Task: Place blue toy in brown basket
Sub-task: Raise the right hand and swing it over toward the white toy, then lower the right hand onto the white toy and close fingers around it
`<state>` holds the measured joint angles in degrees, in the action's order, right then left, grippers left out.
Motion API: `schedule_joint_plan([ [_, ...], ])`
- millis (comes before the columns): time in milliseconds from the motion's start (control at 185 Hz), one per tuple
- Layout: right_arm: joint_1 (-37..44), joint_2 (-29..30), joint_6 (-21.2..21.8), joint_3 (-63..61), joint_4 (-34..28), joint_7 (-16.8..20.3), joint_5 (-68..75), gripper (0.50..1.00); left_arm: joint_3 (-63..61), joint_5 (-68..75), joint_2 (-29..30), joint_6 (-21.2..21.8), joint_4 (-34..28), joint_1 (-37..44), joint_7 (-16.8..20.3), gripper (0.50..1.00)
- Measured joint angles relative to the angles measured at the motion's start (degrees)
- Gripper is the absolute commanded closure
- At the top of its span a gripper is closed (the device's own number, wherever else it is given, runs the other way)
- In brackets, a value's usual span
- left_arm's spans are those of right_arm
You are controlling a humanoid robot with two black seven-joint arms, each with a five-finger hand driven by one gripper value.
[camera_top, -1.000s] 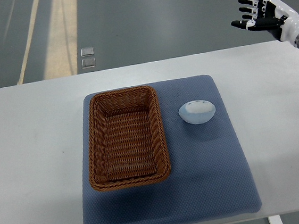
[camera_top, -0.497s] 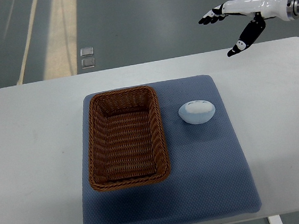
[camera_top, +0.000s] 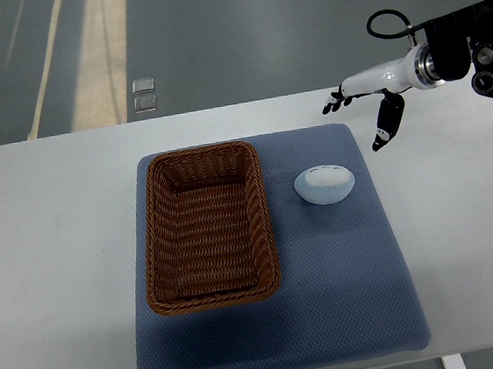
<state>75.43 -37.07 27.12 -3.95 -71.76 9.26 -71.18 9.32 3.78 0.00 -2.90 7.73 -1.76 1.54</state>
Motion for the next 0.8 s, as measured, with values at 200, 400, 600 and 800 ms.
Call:
schedule_joint_plan([
  [200,-1.31,2.53,-1.6,0.73,0.42,4.48,10.14,0.601,0.0,0.0,0.0,0.0,0.0,0.0,0.0,0.5],
  [400,-2.91,5.64,-2.86,1.8,1.62,4.68,11.17,0.599,0.0,0.0,0.0,0.0,0.0,0.0,0.0,0.5],
  [600,-3.75,8.82,-4.13,1.85,1.97,4.23,9.97,0.597,0.0,0.0,0.0,0.0,0.0,0.0,0.0,0.5],
  [800,-5.74,11.37,-5.3,1.88,2.66,4.12,6.12,0.601,0.0,0.0,0.0,0.0,0.0,0.01,0.0,0.5],
])
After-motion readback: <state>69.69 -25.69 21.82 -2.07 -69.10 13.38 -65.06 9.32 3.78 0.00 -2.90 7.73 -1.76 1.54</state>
